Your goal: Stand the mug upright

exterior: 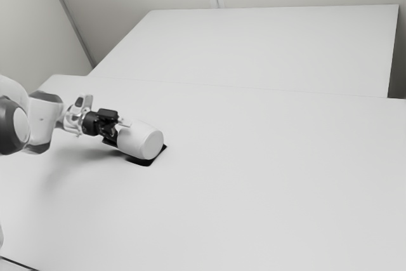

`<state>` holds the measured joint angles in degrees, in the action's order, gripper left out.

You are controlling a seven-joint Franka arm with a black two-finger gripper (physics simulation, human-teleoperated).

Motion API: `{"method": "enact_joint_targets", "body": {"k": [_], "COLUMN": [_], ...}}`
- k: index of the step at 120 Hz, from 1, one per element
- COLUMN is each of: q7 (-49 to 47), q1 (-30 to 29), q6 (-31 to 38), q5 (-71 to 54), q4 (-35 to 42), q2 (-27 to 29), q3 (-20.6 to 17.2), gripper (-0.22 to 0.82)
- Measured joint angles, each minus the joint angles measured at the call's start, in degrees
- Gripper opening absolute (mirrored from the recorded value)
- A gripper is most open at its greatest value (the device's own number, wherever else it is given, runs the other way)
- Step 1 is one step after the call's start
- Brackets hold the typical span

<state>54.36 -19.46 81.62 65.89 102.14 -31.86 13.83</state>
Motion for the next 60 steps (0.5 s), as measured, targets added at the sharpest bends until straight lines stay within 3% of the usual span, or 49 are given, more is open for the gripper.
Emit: {"method": "enact_joint_targets", "body": {"k": [8, 23, 33, 46, 60], "q7": [-1.07, -3.14, -4.40, -5.83, -7.12], "q1": [0.40, 0.42, 0.46, 0.47, 0.54], "q6": [0.03, -0.91, -1.45, -1.78, -1.58], "q5": [-0.08, -1.29, -1.89, -2.27, -2.58], "q4": [-0.05, -0.15, -0.16, -0.23, -0.57], "q2": [0.49, 1.31, 1.50, 2.10, 2.58], "q3": [0.01, 0.70, 0.94, 0.93, 0.53], "gripper": [0.56, 0.22, 0.07, -0.06, -0.11]}}
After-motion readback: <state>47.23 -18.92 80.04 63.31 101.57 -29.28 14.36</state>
